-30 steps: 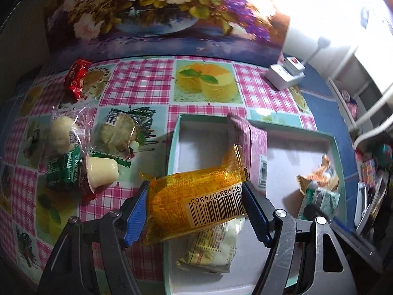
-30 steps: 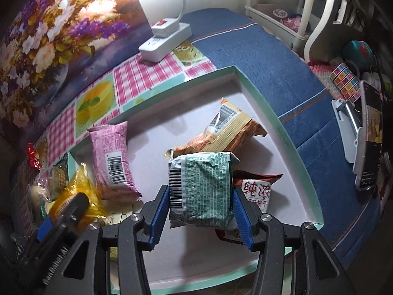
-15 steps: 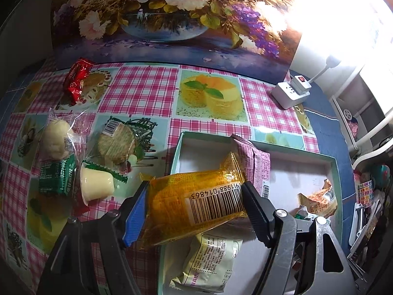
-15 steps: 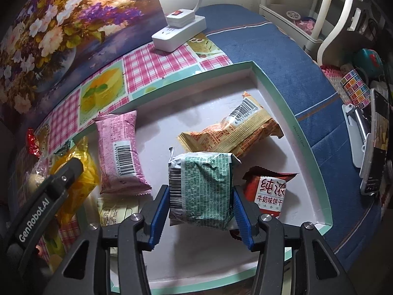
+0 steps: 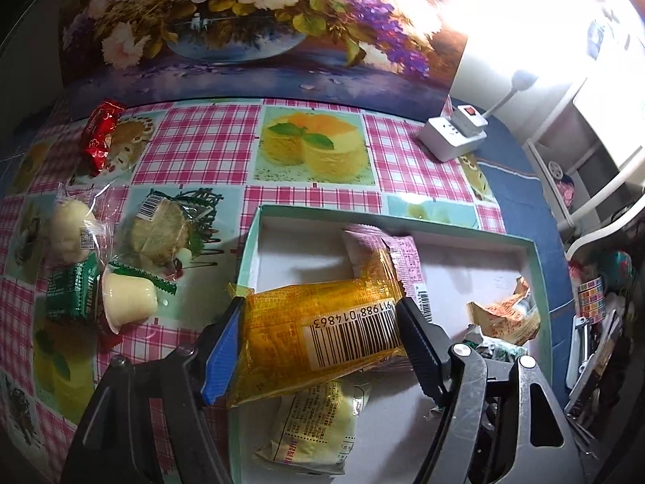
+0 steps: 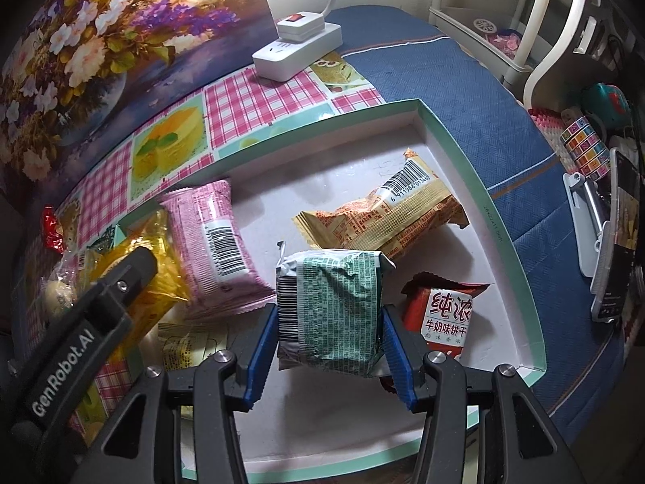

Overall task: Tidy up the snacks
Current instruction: 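Lower both held snacks down into the white tray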

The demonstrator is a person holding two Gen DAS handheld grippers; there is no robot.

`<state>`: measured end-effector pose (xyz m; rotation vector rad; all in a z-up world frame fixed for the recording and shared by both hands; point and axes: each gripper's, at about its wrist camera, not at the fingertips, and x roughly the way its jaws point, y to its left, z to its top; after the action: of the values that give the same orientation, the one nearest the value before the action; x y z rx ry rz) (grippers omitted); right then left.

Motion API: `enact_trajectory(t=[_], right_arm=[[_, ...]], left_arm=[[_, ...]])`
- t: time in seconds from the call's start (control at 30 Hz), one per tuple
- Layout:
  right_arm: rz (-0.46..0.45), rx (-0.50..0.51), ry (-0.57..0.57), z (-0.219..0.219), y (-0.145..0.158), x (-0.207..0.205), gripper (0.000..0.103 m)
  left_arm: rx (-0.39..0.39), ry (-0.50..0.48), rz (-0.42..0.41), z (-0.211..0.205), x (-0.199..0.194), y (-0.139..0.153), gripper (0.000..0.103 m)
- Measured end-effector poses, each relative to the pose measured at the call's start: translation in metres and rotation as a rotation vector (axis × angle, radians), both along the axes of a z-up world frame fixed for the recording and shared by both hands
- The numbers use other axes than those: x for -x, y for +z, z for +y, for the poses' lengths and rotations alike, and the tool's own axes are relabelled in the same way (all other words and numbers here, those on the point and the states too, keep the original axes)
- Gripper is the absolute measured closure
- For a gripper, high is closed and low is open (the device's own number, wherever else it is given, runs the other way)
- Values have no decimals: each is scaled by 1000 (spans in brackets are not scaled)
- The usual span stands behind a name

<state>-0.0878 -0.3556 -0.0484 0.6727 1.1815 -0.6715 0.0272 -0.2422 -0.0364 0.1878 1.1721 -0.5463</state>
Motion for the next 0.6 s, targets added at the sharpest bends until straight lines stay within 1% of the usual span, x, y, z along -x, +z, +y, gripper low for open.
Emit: enact_trajectory(t=[0.37,0.6], right_arm=[[20,-17,0,-1,-11,-1,50],[12,-21,1,-1,-10,0,49]], left_arm=[[-23,-4,9,-1,-1,-6,28],[-31,-4,25,-1,0,-7,25]])
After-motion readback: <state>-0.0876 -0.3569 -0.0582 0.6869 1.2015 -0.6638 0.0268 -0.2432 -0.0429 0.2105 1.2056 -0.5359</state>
